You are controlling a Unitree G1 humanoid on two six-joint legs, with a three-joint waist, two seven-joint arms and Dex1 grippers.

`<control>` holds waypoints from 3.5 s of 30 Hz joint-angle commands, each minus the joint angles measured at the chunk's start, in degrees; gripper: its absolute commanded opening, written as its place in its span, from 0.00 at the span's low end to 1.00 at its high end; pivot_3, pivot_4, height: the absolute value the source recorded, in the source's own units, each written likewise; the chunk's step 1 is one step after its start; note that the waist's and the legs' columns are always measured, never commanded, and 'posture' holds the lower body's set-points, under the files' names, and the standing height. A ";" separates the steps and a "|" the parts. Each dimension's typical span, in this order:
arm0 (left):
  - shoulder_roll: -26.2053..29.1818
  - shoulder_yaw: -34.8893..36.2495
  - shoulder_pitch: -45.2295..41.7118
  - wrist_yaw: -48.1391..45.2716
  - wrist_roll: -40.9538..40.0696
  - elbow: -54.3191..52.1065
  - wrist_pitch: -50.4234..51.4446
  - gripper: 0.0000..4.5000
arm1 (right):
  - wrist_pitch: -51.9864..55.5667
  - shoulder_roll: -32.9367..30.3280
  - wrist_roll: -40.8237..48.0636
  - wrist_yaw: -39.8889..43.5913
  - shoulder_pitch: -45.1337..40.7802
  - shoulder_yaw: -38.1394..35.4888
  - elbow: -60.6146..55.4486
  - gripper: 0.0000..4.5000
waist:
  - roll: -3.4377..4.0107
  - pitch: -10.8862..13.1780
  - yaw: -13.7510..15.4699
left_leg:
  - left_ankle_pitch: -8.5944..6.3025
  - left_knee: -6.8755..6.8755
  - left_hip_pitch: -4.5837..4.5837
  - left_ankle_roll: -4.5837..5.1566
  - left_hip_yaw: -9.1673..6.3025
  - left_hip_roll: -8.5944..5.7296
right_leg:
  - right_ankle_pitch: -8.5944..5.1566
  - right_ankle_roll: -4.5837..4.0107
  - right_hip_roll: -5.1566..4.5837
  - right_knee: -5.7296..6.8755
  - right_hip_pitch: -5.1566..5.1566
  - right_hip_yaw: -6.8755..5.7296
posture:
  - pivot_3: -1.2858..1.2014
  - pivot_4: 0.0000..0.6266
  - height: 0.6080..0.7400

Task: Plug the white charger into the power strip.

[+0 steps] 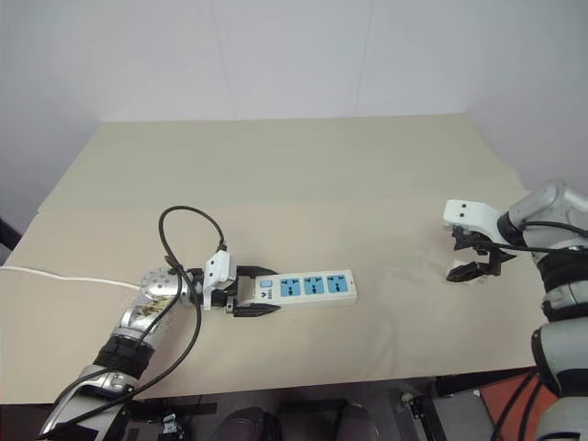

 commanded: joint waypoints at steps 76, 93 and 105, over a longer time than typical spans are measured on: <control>4.51 -2.32 0.21 0.04 1.38 -3.87 4.40 0.73 | 6.30 38.24 34.43 -16.33 22.98 -13.39 -38.86 0.25 | 0.07 -0.03 -1.01 | 0.13 -0.07 0.02 -0.22 -0.06 0.01 | 0.02 -0.07 0.28 0.09 0.03 -0.17 | 0.52 0.24 1.00; 5.08 -2.06 1.19 0.95 1.32 -5.06 4.63 0.73 | -1.12 38.65 31.10 -11.67 22.10 -11.22 -30.05 0.25 | 0.08 -0.04 -1.26 | 0.16 -0.12 0.10 -0.27 -0.04 0.03 | 0.01 -0.10 0.30 0.10 0.07 -0.17 | 0.52 0.24 1.00; 6.46 -2.17 2.08 0.82 0.96 -6.32 4.74 0.73 | -7.44 31.95 30.77 -4.12 20.74 -12.77 -22.47 0.25 | 0.08 -0.04 -0.73 | 0.16 -0.13 0.10 -0.27 -0.06 0.02 | 0.00 -0.10 0.30 0.08 0.09 -0.17 | 0.52 0.24 1.00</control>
